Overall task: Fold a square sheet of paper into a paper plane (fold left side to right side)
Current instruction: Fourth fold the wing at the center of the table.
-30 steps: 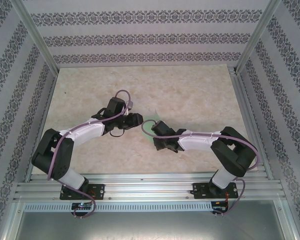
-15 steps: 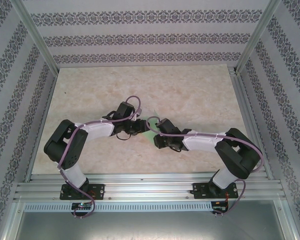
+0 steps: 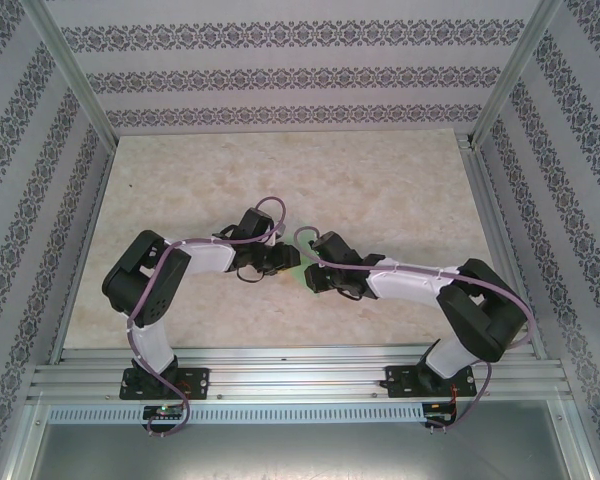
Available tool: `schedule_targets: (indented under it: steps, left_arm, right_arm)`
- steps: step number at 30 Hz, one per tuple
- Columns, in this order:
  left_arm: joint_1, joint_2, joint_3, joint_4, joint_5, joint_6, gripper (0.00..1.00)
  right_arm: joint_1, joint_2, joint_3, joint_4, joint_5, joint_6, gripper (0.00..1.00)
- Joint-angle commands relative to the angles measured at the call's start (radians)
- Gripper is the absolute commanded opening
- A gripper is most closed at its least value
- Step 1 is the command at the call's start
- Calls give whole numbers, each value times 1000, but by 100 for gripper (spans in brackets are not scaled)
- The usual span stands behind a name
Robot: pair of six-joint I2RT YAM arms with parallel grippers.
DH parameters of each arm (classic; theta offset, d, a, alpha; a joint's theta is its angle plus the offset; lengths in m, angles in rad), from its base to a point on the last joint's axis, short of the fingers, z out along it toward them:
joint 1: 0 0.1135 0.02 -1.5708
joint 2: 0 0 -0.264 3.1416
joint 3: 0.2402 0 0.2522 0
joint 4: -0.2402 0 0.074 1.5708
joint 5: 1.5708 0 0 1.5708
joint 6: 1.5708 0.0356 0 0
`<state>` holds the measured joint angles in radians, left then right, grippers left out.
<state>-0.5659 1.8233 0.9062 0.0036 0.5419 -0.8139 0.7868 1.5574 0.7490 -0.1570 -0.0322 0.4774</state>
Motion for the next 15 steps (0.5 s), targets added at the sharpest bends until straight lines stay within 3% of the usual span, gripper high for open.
schedule_targets:
  steps: [1,6,15]
  left_arm:
    - [-14,1,21,42,12,-3,38]
    - [-14,2,10,74,21,-22,40]
    - [-16,19,9,92,28,-32,40]
  right_arm:
    - [-10,27,33,1,-23,9,19]
    - [-10,63,56,-1,-36,6,18]
    - [-13,-38,34,-49,-30,18,35]
